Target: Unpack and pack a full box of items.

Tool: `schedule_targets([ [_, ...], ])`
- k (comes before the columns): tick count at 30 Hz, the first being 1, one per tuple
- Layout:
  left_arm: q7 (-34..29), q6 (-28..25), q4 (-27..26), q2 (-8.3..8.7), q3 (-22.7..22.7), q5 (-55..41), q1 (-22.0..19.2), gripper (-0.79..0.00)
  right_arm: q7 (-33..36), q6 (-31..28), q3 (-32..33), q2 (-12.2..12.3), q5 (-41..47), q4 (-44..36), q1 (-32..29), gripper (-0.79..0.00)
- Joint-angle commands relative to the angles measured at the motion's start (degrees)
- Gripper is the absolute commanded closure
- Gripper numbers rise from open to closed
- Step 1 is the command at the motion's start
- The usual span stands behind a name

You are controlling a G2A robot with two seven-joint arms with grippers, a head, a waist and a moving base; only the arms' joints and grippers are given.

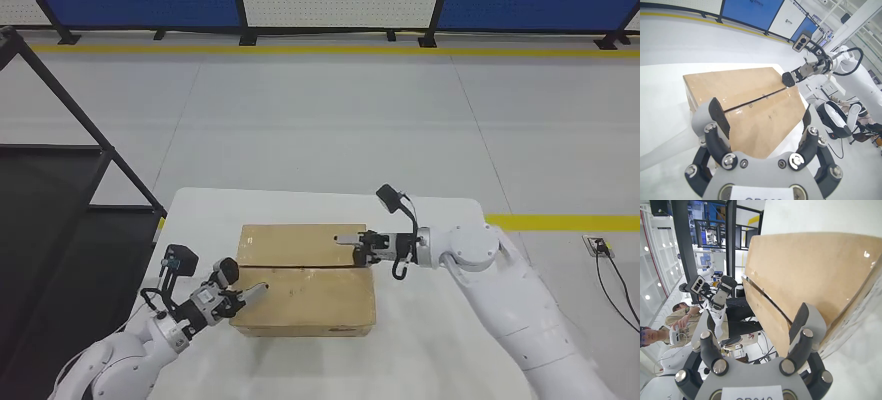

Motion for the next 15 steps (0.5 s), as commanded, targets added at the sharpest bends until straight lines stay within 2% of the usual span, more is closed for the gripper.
schedule_targets([
  [1, -0.8, -0.3, -0.2, -0.07, 0.2, 0.2, 0.3, -0.785, -0.3, 0.5, 0.5, 0.1, 0.2, -0.9, -0.2, -0.785],
  [15, -1.6, 0.3, 0.9, -1.07, 2.2, 1.5, -1.4, -0.785, 3.7, 5.4, -0.7, 0.2, 0.6, -3.5, -0.7, -0.785],
])
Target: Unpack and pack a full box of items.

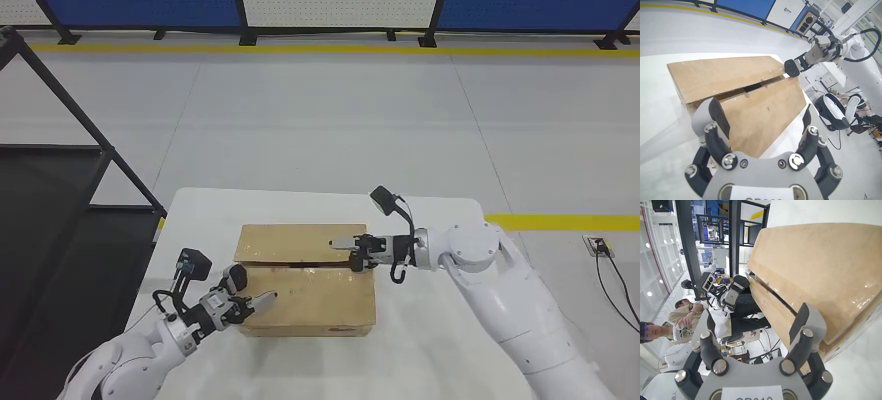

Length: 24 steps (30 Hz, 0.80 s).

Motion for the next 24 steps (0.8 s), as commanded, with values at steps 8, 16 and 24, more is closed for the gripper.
schedule_targets([
  [8, 5.8, 1.5, 0.3, -0.62, -2.4, -2.9, 1.2, -0.785, -2.2, -1.2, 0.3, 0.4, -1.7, -0.9, -2.4, -0.785],
  [16, 13.5, 3.0, 2.6, -1.0, -9.2, -11.0, 6.7, -0.785, -5.0, -8.5, 1.1, 0.6, -2.1, 0.0, -4.3, -0.785],
  [24, 14.9, 3.1, 3.2, -1.1, -11.0, -13.3, 8.3, -0.785, -4.2, -9.1, 0.6, 0.3, -1.2, 3.1, -3.1, -0.785],
])
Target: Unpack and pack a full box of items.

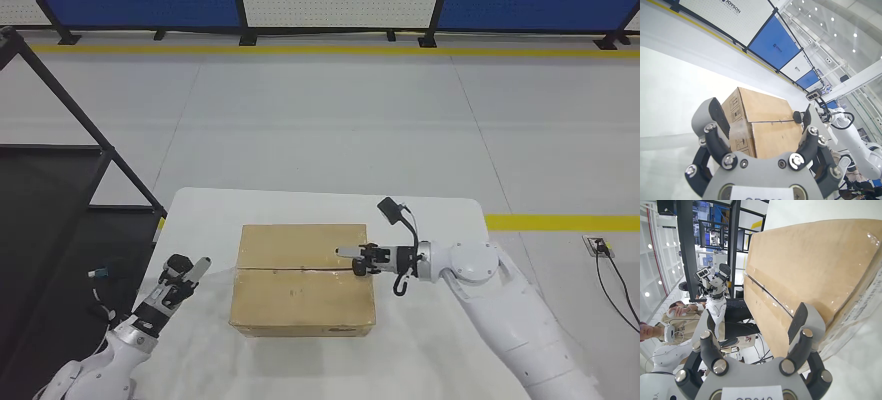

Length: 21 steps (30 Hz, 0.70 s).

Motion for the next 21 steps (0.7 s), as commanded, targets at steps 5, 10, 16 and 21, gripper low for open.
schedule_targets([
  [5, 0.0, 0.0, 0.0, 0.0, 0.0, 0.0, 0.0, -0.785, 0.0, 0.1, -0.2, -0.1, 0.0, 0.4, 0.3, -0.785],
  [10, -2.0, 1.6, 1.4, -0.36, 0.9, -1.4, 1.0, -0.785, 0.0, 0.1, -0.2, -0.1, 0.0, 0.4, 0.3, -0.785],
  [16, -2.8, 1.8, 5.4, -1.11, 1.6, -9.3, 3.0, -0.785, 0.0, 0.1, -0.2, -0.1, 0.0, 0.4, 0.3, -0.785],
  [21, -6.7, 2.1, 8.8, -1.63, 2.2, -16.4, 4.2, -0.785, 0.0, 0.1, -0.2, -0.1, 0.0, 0.4, 0.3, -0.785],
])
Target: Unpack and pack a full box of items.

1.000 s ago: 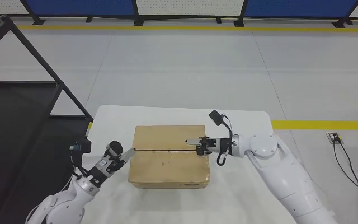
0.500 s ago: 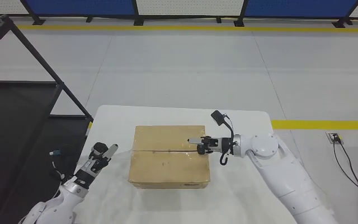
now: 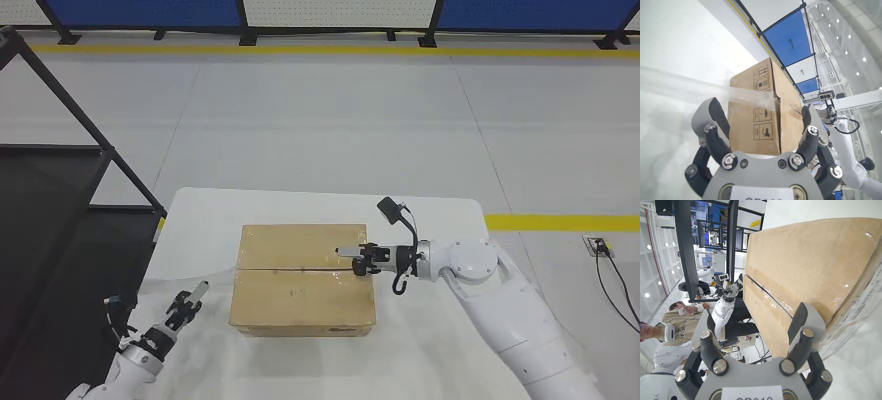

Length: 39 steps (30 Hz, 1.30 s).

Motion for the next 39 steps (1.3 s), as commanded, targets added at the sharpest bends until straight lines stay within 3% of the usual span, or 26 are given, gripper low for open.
schedule_targets([
  [1, -2.7, -0.3, 1.5, -0.15, 0.3, -3.1, 0.1, -0.785, 0.0, 0.0, 0.0, 0.0, 0.0, 0.0, 0.0, -0.785],
  [8, -3.5, 0.4, 6.5, -1.32, 3.6, -6.8, -4.9, -0.785, 0.0, 0.0, 0.0, 0.0, 0.0, 0.0, 0.0, -0.785],
  [18, -2.2, 2.8, 17.4, -4.0, 9.6, -15.5, -16.4, -0.785, 0.0, 0.0, 0.0, 0.0, 0.0, 0.0, 0.0, -0.785],
  [27, -2.7, -3.3, 25.6, -6.11, 11.4, -23.3, -22.4, -0.785, 0.0, 0.0, 0.0, 0.0, 0.0, 0.0, 0.0, -0.785],
  [33, 1.1, -8.7, 24.4, -6.43, 9.7, -21.1, -21.8, -0.785, 0.0, 0.0, 0.0, 0.0, 0.0, 0.0, 0.0, -0.785],
  [39, 7.6, -8.9, 18.1, -6.33, 7.1, -14.2, -18.8, -0.785, 0.0, 0.0, 0.0, 0.0, 0.0, 0.0, 0.0, -0.785],
])
